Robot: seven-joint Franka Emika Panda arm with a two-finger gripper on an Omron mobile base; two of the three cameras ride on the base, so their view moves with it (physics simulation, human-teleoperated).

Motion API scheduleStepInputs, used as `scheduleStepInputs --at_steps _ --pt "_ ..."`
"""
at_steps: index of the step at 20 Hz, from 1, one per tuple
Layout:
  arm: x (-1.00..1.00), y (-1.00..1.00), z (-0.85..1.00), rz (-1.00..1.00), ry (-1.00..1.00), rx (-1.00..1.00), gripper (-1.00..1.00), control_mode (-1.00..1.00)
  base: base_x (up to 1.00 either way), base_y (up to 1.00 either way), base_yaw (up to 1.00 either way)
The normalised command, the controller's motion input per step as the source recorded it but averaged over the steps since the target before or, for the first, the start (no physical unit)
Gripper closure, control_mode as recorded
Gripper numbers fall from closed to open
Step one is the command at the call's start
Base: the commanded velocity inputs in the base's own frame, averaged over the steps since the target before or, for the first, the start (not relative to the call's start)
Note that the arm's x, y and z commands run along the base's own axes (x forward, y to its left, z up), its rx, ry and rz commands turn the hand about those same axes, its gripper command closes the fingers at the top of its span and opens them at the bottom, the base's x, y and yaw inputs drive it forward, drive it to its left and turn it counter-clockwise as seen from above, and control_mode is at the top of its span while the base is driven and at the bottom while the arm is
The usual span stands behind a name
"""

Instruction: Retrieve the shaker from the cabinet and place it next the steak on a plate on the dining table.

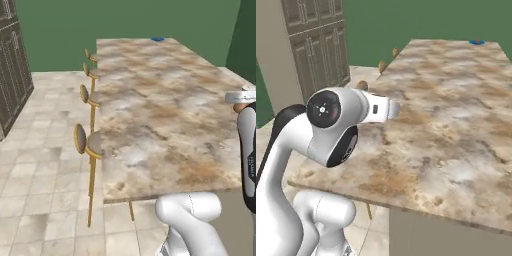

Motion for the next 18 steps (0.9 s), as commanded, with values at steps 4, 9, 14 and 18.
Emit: scheduleStepInputs --at_steps 4,9,14,18 --pt "0.00 0.00 0.00 0.00 0.00 0.00 1.00 1.00 0.22 0.17 -0.52" --pt "0.00 0.00 0.00 0.00 0.00 0.00 1.00 1.00 0.09 0.73 -0.46" --pt "0.00 0.00 0.00 0.00 0.00 0.00 1.00 1.00 0.00 1.00 -0.39" --pt "0.00 0.00 0.00 0.00 0.00 0.00 1.00 1.00 0.00 1.00 -0.26"
